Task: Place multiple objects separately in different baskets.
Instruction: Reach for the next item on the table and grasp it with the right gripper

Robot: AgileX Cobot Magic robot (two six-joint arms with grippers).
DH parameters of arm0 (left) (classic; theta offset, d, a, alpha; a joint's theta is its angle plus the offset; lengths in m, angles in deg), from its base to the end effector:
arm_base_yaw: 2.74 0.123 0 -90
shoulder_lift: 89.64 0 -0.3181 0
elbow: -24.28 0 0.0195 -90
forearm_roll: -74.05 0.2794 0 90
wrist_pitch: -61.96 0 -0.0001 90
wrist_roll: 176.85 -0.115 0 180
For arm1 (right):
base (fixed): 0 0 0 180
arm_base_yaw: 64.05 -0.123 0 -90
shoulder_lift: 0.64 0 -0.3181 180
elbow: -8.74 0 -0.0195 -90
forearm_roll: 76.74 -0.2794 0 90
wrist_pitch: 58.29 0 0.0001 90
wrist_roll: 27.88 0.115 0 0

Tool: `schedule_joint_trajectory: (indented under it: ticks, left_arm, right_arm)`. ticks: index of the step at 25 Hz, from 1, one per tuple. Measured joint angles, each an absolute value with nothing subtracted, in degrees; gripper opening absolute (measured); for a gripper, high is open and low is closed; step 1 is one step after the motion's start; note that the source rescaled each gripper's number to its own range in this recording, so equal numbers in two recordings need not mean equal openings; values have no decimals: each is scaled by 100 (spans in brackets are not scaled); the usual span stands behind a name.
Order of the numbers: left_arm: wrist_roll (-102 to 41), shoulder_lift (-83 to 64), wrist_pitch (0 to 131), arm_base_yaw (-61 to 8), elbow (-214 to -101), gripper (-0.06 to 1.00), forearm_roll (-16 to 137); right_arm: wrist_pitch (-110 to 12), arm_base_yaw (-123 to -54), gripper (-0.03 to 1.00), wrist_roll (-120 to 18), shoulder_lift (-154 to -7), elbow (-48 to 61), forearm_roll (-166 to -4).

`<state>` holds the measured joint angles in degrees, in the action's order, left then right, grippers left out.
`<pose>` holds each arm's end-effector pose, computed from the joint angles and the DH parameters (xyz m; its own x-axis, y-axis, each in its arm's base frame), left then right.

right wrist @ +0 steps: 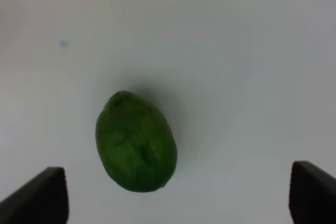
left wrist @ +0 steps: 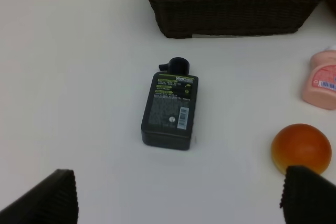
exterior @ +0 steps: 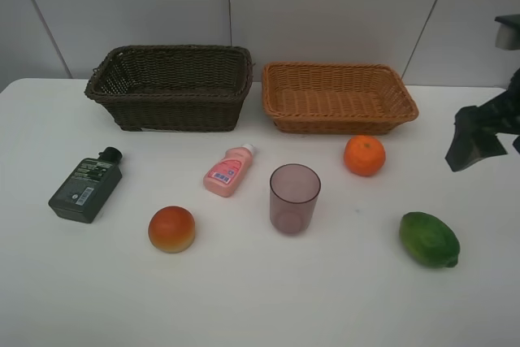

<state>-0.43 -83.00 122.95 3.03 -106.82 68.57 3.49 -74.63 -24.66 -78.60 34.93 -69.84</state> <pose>0.0069 -0.0090 0.2829 -0.4430 -0.0288 -0.8960 -0.0187 0.9996 -0.0228 0.2356 0.0316 0.2738 -0.9526 -0.1789 -0.2460 -0.1579 0.9821 -0.1028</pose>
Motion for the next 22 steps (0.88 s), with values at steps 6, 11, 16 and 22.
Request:
schedule_joint_trajectory:
  ticks: [6, 11, 16, 22]
  left_arm:
    - [-43, -8300, 12295, 303, -10682, 100, 6857]
    - [-43, -8300, 12295, 303, -10682, 100, 6857]
    - [-43, -8300, 12295, 303, -10682, 100, 6857]
    - [-43, -8300, 12295, 303, -10682, 100, 6857]
  right_arm:
    - [188, -7463, 80, -2399, -8055, 3672, -6884]
    - [-2, -7463, 80, -2286, -8588, 3713, -6952]
    - [-121, -7463, 80, -2298, -9059, 3755, -7350]
    - [-446, -7631, 80, -2312, -9269, 4002, -7368]
